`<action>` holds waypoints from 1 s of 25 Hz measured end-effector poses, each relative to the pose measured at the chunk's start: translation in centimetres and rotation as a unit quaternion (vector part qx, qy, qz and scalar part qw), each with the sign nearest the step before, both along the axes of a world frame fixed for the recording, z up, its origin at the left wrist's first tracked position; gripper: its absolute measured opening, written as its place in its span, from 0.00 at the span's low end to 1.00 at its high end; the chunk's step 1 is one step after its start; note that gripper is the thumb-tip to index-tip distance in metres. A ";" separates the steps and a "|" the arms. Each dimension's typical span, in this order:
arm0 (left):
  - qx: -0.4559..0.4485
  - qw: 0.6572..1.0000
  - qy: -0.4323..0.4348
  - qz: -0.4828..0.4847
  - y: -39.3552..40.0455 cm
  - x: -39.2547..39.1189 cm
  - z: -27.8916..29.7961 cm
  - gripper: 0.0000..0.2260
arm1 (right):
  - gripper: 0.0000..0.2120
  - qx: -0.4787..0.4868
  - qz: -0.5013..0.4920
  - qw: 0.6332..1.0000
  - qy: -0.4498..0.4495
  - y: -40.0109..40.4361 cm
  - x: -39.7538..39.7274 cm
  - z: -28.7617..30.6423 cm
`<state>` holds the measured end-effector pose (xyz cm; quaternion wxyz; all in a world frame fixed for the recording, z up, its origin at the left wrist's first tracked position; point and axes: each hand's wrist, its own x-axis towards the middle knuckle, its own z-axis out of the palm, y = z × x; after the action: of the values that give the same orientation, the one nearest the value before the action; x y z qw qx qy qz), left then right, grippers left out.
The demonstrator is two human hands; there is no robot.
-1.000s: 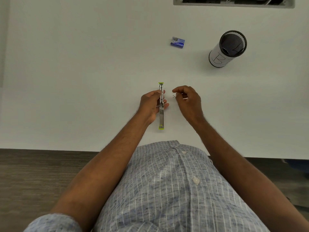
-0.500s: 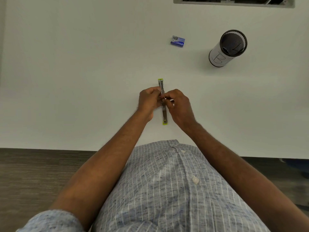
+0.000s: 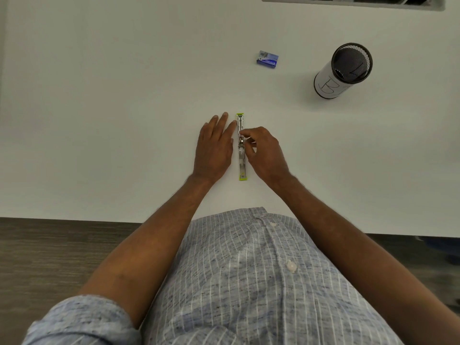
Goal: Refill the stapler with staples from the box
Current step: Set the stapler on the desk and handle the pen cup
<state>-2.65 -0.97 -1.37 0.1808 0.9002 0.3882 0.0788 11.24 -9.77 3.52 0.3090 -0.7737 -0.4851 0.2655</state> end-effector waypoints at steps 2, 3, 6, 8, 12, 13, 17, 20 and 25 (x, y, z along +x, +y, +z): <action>0.028 1.000 0.013 0.000 -0.2 -0.1 -0.4 0.21 | 0.15 0.018 -0.066 0.998 0.008 -0.6 0.8 -0.2; 0.037 0.999 0.019 0.005 -0.3 0.0 -0.5 0.21 | 0.16 0.025 -0.114 0.993 0.011 -1.1 1.5 -0.5; 0.055 0.998 0.037 0.011 -0.5 0.2 -0.6 0.23 | 0.15 0.000 -0.203 0.979 -0.003 -2.7 3.5 -1.3; 0.058 0.997 0.042 0.009 -0.5 0.3 -0.5 0.23 | 0.12 -0.001 -0.166 0.986 -0.022 -3.4 4.1 -1.9; 0.050 0.998 0.038 0.013 -0.5 0.3 -0.3 0.23 | 0.08 0.011 -0.097 0.994 -0.056 -3.8 3.9 -2.4; 0.050 0.998 0.038 0.014 -0.6 0.4 -0.3 0.23 | 0.08 0.012 -0.092 0.994 -0.061 -3.9 3.8 -2.5; 0.046 0.998 0.040 0.015 -0.5 0.4 -0.3 0.24 | 0.13 -0.001 -0.089 0.992 -0.087 -3.8 3.0 -2.8; 0.043 0.998 0.039 0.016 -0.5 0.4 -0.3 0.24 | 0.13 -0.013 -0.097 0.989 -0.109 -3.2 2.4 -2.7; 0.050 0.998 0.034 0.016 -0.5 0.4 -0.6 0.24 | 0.07 -0.042 -0.104 0.986 -0.126 -2.4 2.7 -2.4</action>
<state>-2.26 -1.42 -2.00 0.1214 0.9041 0.4037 0.0704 13.95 -12.17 1.16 0.2388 -0.8596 -0.4253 0.1526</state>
